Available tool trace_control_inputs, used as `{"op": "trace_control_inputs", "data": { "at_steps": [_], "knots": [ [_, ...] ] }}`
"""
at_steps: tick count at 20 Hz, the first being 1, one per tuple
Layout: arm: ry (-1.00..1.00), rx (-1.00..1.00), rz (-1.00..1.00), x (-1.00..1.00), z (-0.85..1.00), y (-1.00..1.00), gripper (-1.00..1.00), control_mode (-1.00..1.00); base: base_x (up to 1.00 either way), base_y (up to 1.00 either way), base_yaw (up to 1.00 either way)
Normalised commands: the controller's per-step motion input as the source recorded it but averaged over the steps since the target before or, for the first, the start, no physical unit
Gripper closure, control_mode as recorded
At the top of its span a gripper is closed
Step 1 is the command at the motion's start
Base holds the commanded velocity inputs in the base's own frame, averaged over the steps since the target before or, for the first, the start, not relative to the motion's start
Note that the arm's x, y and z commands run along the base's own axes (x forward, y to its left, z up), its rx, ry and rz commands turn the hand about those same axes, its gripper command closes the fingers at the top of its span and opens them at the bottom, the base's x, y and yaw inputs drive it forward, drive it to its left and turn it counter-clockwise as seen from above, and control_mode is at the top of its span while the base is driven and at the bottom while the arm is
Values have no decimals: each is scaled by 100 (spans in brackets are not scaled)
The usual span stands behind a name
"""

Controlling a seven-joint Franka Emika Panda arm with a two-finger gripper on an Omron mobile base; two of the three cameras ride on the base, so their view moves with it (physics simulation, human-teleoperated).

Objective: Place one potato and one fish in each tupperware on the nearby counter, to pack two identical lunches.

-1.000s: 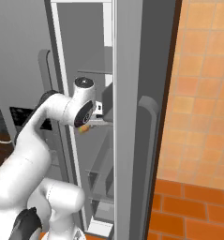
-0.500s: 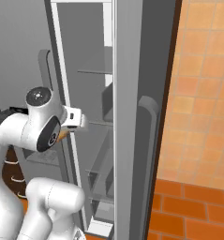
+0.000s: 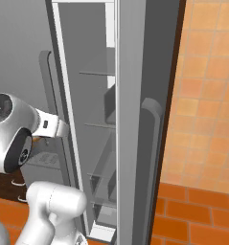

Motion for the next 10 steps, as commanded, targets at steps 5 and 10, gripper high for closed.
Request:
{"op": "trace_control_inputs", "data": {
  "at_steps": [5, 10],
  "knots": [
    [-22, -5, 2, -33, 62, 27, 100, -100, 0, 0, 0],
    [0, 0, 0, 0, 0, 0, 100, 100, -2, 75, 3]
  ]
}}
